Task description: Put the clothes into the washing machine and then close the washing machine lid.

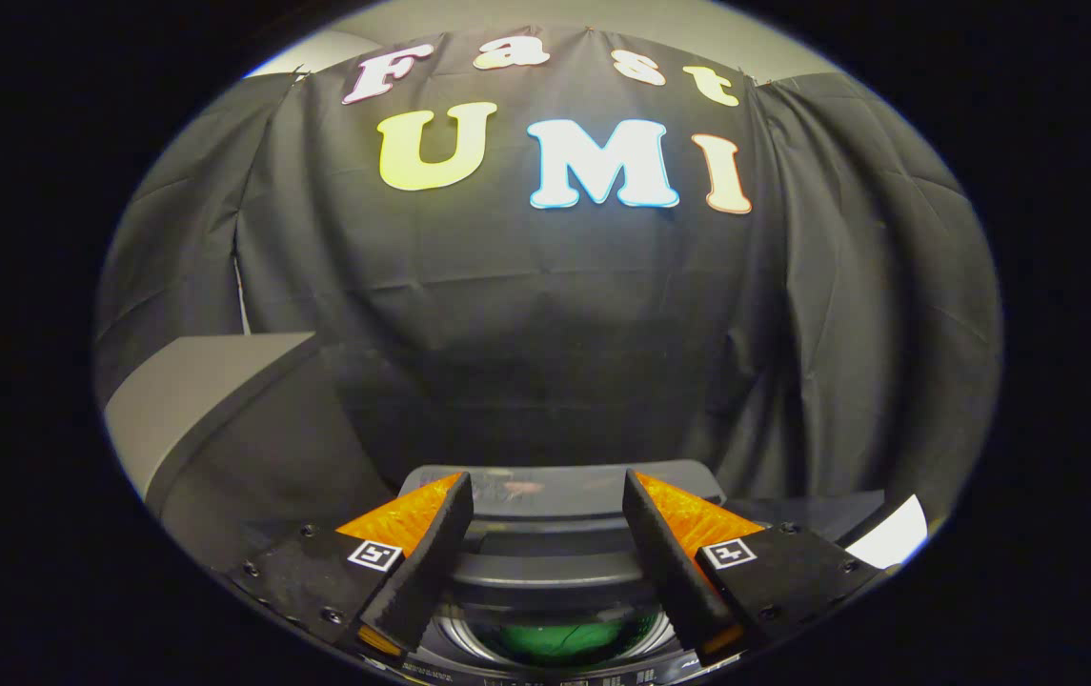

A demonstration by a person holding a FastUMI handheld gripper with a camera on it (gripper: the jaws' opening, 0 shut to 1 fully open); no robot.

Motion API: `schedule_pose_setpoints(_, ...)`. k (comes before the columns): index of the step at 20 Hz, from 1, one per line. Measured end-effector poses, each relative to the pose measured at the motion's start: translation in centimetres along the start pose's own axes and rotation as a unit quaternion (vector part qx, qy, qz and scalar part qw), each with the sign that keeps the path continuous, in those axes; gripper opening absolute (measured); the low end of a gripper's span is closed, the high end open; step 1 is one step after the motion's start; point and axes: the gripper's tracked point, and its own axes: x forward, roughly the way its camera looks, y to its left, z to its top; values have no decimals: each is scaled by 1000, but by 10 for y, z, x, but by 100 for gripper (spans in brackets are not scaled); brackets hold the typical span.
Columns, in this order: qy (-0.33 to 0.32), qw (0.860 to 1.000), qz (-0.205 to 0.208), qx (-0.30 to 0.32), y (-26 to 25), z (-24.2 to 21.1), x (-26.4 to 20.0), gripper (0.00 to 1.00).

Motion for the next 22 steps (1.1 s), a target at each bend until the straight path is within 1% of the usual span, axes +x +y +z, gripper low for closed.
schedule_pose_setpoints(4,-14,999,16,-24,13,-24,-18,99)
schedule_pose_setpoints(6,-30,999,20,-28,17,-27,-30,99)
schedule_pose_setpoints(10,-80,996,26,-19,22,-26,-69,99)
schedule_pose_setpoints(14,-134,990,19,-25,10,-19,-123,100)
schedule_pose_setpoints(17,-165,986,19,-20,-1,-22,-170,100)
schedule_pose_setpoints(22,-194,981,21,-14,-22,-47,-237,100)
